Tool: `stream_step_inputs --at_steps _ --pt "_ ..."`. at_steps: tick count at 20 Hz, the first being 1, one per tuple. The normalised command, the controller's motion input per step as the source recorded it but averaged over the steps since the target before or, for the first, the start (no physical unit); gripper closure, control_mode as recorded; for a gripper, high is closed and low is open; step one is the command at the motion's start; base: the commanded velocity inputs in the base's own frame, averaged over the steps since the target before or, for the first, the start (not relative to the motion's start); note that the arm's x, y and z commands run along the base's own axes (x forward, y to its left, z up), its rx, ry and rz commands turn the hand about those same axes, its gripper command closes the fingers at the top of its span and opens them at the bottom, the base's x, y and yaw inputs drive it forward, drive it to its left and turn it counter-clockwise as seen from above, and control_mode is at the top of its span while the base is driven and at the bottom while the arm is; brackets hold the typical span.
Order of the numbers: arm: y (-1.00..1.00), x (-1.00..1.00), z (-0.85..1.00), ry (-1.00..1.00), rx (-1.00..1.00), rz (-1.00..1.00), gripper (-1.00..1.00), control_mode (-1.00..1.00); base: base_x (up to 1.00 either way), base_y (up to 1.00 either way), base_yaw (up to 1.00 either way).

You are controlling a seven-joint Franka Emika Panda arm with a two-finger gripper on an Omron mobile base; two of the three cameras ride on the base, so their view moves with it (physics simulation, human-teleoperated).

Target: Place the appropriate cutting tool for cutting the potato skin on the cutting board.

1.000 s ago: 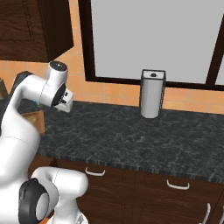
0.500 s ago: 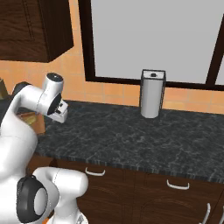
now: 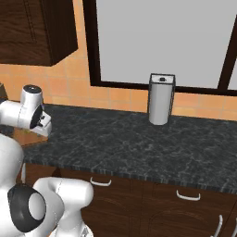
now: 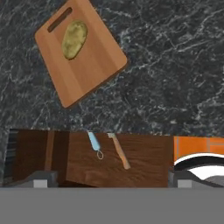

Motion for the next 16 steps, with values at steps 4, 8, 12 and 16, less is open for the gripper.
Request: stream_step_inputs --at_steps 4,8,12,16 --pt "0.70 -0.31 -0.08 -0.01 -0.11 0.00 -1.00 -1.00 0.00 0.00 0.00" --pt "0.20 -0.06 0.00 -0.03 -0.07 0.00 -1.00 -1.00 0.00 0.00 0.00" --pt "0.22 -0.49 0.09 -0.09 -0.11 0.00 -1.00 -1.00 0.00 0.00 0.00" --pt "0.26 -0.28 0.15 -0.01 -0.17 0.00 -1.00 -1.00 0.00 0.00 0.00"
